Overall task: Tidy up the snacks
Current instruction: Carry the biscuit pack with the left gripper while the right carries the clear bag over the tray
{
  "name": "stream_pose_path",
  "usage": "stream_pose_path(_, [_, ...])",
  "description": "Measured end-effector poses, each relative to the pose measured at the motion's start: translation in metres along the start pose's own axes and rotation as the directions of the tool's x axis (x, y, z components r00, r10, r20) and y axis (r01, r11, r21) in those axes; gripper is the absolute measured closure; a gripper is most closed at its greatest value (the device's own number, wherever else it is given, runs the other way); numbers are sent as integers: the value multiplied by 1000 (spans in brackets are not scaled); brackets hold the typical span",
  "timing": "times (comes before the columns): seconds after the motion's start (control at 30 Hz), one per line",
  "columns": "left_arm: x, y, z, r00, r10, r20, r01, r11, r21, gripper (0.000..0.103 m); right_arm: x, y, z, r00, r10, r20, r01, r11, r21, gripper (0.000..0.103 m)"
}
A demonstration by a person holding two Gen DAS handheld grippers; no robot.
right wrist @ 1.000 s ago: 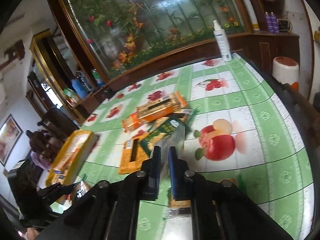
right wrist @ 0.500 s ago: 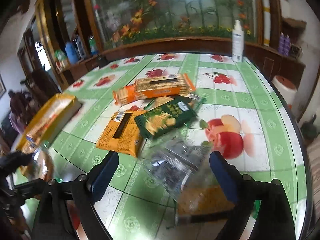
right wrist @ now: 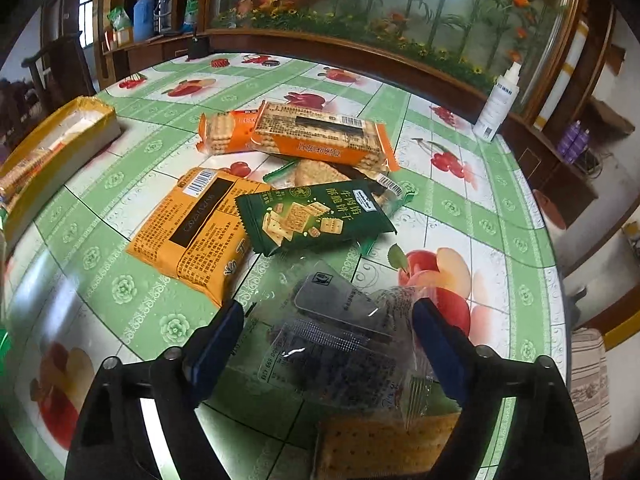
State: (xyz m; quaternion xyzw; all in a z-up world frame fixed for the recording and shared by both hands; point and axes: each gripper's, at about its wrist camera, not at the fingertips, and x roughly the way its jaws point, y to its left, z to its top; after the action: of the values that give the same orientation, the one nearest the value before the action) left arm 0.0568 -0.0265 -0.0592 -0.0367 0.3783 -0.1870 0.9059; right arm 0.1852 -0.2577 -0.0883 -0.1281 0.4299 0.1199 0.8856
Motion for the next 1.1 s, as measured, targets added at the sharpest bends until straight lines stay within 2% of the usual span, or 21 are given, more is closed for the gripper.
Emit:
stream_pose_path(0.07, [0,0,0,1000,-2,1,2,1000,-1,29,-2,-4,-2,1000,23,15,-24,999,23,16])
stream_pose_path(0.13, [0,0,0,1000,-2,1,2,1000,1,29,2,3,-6,1000,-20,3,20,1000,-18,8])
stream_pose_path(0.23, [-2,-1,0,1000,-3,4,3,1000,-1,29,8,17,-6,996,-91,-5,90,993,-81,10])
stream_pose_path(0.33, [-5,1,0,1000,1,8,-1,1000,-4,29,7,11,-4,1000,-7,-4,7,1000,-20,19])
stream_pose_path(0.43, [-8,5,0,1000,8,15,-8,1000,-13,29,5,9,-8,1000,29,11,-29,1000,9,20])
stream_pose_path(0.6, [-15,9,1,999,24,36,-24,1000,-17,29,-21,6,-14,993,73,97,-79,995,59,20])
stream_pose_path(0.83, [-36,17,5,991,98,91,-97,995,-13,29,-66,25,-1,964,170,206,-180,983,34,20])
stream_pose_path(0.93, [-44,26,5,985,142,101,-140,990,-23,29,-82,40,7,941,238,241,-247,969,9,20])
stream_pose_path(1.1, [-56,51,1,970,219,106,-212,975,-69,29,-87,65,19,903,346,252,-353,935,-19,20])
